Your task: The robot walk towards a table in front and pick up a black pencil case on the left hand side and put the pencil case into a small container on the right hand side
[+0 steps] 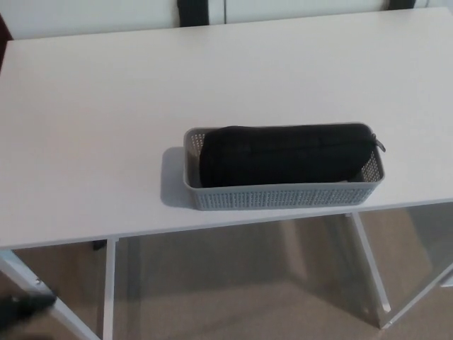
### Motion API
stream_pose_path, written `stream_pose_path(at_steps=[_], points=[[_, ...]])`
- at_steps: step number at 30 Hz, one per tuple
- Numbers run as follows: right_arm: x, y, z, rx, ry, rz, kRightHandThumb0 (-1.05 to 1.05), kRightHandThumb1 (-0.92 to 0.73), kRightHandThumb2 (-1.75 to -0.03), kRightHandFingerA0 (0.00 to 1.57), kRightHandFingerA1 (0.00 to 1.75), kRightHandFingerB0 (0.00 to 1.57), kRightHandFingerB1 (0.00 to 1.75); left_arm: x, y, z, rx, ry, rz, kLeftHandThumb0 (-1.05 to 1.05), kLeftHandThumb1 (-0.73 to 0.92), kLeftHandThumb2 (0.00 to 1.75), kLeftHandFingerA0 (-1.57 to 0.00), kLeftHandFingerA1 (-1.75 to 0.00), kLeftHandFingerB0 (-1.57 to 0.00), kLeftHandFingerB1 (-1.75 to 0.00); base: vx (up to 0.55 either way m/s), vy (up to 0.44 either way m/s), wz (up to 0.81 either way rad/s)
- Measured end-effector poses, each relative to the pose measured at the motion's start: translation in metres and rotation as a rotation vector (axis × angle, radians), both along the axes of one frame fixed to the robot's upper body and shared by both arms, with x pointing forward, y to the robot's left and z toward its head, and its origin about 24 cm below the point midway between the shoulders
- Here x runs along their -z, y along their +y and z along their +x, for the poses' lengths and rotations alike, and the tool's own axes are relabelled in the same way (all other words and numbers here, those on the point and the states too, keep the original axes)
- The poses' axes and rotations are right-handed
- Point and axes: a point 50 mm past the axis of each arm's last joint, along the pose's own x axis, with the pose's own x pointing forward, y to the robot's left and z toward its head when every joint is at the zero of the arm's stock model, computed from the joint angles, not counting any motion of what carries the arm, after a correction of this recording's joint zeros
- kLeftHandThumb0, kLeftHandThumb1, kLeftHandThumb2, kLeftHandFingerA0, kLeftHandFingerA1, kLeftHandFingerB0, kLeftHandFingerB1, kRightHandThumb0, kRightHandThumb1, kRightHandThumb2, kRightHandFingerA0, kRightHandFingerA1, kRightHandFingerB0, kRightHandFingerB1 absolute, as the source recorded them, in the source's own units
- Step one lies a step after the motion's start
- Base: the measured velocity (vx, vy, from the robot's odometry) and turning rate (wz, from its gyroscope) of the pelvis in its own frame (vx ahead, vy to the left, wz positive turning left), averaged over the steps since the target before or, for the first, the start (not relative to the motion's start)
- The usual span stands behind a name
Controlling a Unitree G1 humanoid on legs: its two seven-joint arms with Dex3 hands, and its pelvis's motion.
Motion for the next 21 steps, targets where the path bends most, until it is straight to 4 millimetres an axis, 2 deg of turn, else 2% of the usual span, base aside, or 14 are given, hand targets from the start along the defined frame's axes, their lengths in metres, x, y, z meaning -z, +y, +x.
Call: stream_pose_path(at_steps=[1, 4, 5, 6, 7, 8, 9, 10, 11, 12, 14, 15, 16, 21], points=[[0.001, 0.0, -0.003, -0.001, 0.011, 0.001, -0.42, -0.51, -0.55, 0.48, 0.45, 0.3, 0.36, 0.004, 0.004, -0.016, -0.01, 0.046, -0.013, -0.64, 0.41, 0.73, -0.35, -0.48, -0.25, -0.41, 0.0, 0.0, 0.0], [0.004, 0.001, -0.008, 0.0, 0.031, 0.003, -0.42, -0.51, -0.55, 0.48, 0.46, 0.29, 0.35, 0.009, 0.01, -0.039, -0.015, 0.116, -0.035, -0.62, 0.42, 0.74, -0.34, -0.49, -0.26, -0.42, 0.0, 0.0, 0.0], [0.005, 0.001, -0.01, 0.001, 0.04, 0.004, -0.41, -0.51, -0.56, 0.49, 0.48, 0.29, 0.36, 0.011, 0.013, -0.047, -0.011, 0.145, -0.043, -0.49, 0.56, 0.57, -0.33, -0.39, -0.27, -0.32, 0.0, 0.0, 0.0], [0.005, 0.001, -0.012, 0.002, 0.046, 0.005, -0.41, -0.51, -0.56, 0.49, 0.48, 0.29, 0.36, 0.013, 0.014, -0.052, -0.007, 0.162, -0.05, -0.49, 0.56, 0.57, -0.33, -0.39, -0.27, -0.32, 0.0, 0.0, 0.0], [0.006, 0.001, -0.013, 0.003, 0.051, 0.005, -0.41, -0.52, -0.56, 0.48, 0.47, 0.28, 0.36, 0.015, 0.015, -0.056, -0.004, 0.18, -0.057, -0.57, 0.59, 0.57, -0.32, -0.38, -0.25, -0.31, 0.0, 0.0, 0.0], [0.007, 0.001, -0.014, 0.004, 0.057, 0.006, -0.42, -0.52, -0.56, 0.47, 0.46, 0.28, 0.35, 0.019, 0.016, -0.06, -0.001, 0.196, -0.062, -0.64, 0.51, 0.76, -0.26, -0.45, -0.19, -0.39, 0.0, 0.0, 0.0], [0.007, 0.001, -0.015, 0.004, 0.061, 0.007, -0.42, -0.52, -0.56, 0.47, 0.46, 0.28, 0.35, 0.022, 0.017, -0.061, 0.001, 0.207, -0.067, -0.64, 0.51, 0.76, -0.26, -0.45, -0.19, -0.39, 0.0, 0.0, 0.0], [0.008, 0.001, -0.016, 0.004, 0.065, 0.007, -0.42, -0.52, -0.56, 0.47, 0.46, 0.28, 0.36, 0.025, 0.018, -0.062, 0.003, 0.215, -0.071, -0.69, 0.56, 0.58, -0.22, -0.32, -0.16, -0.27, 0.0, 0.0, 0.0], [0.008, 0.002, -0.017, 0.003, 0.069, 0.008, -0.43, -0.5, -0.55, 0.48, 0.45, 0.3, 0.35, 0.029, 0.019, -0.063, 0.005, 0.225, -0.076, -0.83, 0.53, 0.86, -0.16, -0.44, -0.03, -0.34, 0.0, 0.0, 0.0], [0.009, 0.002, -0.018, 0.004, 0.075, 0.009, -0.41, -0.5, -0.55, 0.49, 0.46, 0.3, 0.35, 0.036, 0.019, -0.062, 0.006, 0.236, -0.078, -0.76, 0.5, 0.88, 0.0, -0.39, -0.13, -0.32, 0.0, 0.0, 0.0], [0.01, 0.002, -0.019, 0.006, 0.082, 0.011, -0.41, -0.5, -0.55, 0.5, 0.46, 0.3, 0.35, 0.052, 0.018, -0.057, -0.005, 0.253, -0.09, -0.76, 0.5, 0.87, 0.0, -0.31, -0.13, -0.28, 0.0, 0.0, 0.0], [0.01, 0.002, -0.019, 0.006, 0.083, 0.012, -0.41, -0.5, -0.55, 0.52, 0.46, 0.31, 0.35, 0.056, 0.019, -0.055, -0.011, 0.255, -0.095, -0.72, 0.5, 0.88, -0.03, -0.37, -0.05, -0.3, 0.0, 0.0, 0.0], [0.01, 0.003, -0.019, 0.006, 0.084, 0.013, -0.41, -0.52, -0.56, 0.49, 0.44, 0.29, 0.35, 0.06, 0.019, -0.052, -0.018, 0.257, -0.099, -0.77, 0.53, 0.89, -0.02, -0.38, -0.1, -0.28, 0.0, 0.0, 0.0], [0.011, 0.004, -0.021, 0.005, 0.094, 0.015, -0.41, -0.52, -0.56, 0.49, 0.44, 0.29, 0.35, 0.09, 0.023, -0.039, -0.099, 0.288, -0.119, -0.77, 0.53, 0.89, -0.02, -0.38, -0.1, -0.28, 0.0, 0.0, 0.0]])
